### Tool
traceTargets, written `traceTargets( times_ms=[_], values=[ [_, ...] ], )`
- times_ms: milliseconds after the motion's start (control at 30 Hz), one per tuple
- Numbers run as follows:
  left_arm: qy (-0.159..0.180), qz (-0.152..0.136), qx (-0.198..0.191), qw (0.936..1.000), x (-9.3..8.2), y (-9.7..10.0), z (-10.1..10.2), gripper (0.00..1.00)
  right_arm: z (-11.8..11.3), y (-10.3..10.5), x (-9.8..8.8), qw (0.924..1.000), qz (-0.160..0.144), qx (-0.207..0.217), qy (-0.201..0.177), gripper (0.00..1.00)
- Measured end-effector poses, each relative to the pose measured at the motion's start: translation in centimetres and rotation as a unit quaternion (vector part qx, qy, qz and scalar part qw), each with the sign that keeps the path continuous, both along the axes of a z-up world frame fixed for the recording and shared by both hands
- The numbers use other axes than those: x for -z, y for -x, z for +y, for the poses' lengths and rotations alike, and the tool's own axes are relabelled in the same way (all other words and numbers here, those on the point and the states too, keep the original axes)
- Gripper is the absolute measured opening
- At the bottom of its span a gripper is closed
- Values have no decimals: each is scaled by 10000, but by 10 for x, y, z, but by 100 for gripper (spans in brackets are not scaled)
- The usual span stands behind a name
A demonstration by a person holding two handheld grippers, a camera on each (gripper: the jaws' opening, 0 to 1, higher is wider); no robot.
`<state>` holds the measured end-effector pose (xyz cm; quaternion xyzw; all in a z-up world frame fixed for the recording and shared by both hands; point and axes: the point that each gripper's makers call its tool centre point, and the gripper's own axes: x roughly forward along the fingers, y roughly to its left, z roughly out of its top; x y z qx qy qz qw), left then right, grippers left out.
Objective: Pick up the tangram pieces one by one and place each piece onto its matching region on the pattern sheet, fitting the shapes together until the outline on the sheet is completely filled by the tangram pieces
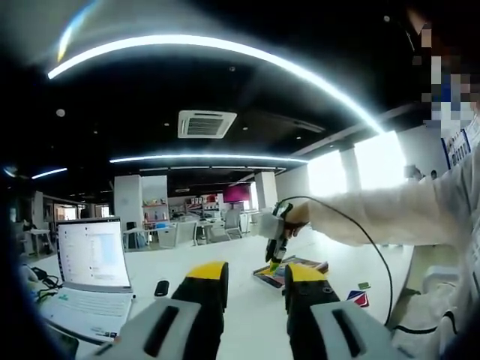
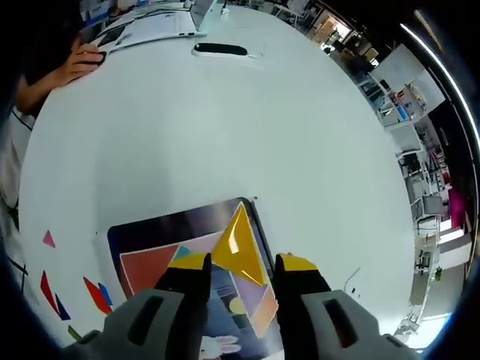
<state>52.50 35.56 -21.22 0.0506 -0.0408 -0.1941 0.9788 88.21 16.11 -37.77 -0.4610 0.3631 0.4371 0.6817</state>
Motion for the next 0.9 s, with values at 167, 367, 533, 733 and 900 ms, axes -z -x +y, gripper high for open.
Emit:
traceTargets(
  times_ms=[167, 367, 533, 733, 900],
  values=[
    [19, -26, 11, 10000, -2, 1, 0, 32, -3, 18, -16, 9997, -14, -211, 77, 35],
    [18, -18, 14, 10000, -2, 1, 1, 32, 2, 39, -39, 9978, -174, -597, 221, 35],
    [23, -24, -8, 10000, -2, 2, 2, 32, 3, 63, -50, 9954, -221, -877, 323, 35],
    [11, -4, 4, 10000, -1, 1, 0, 32, -8, 99, -57, 9910, -231, -1195, 562, 35],
    [-7, -25, 44, 10000, -2, 3, -2, 32, -15, 121, -64, 9887, -254, -1351, 602, 35]
  ],
)
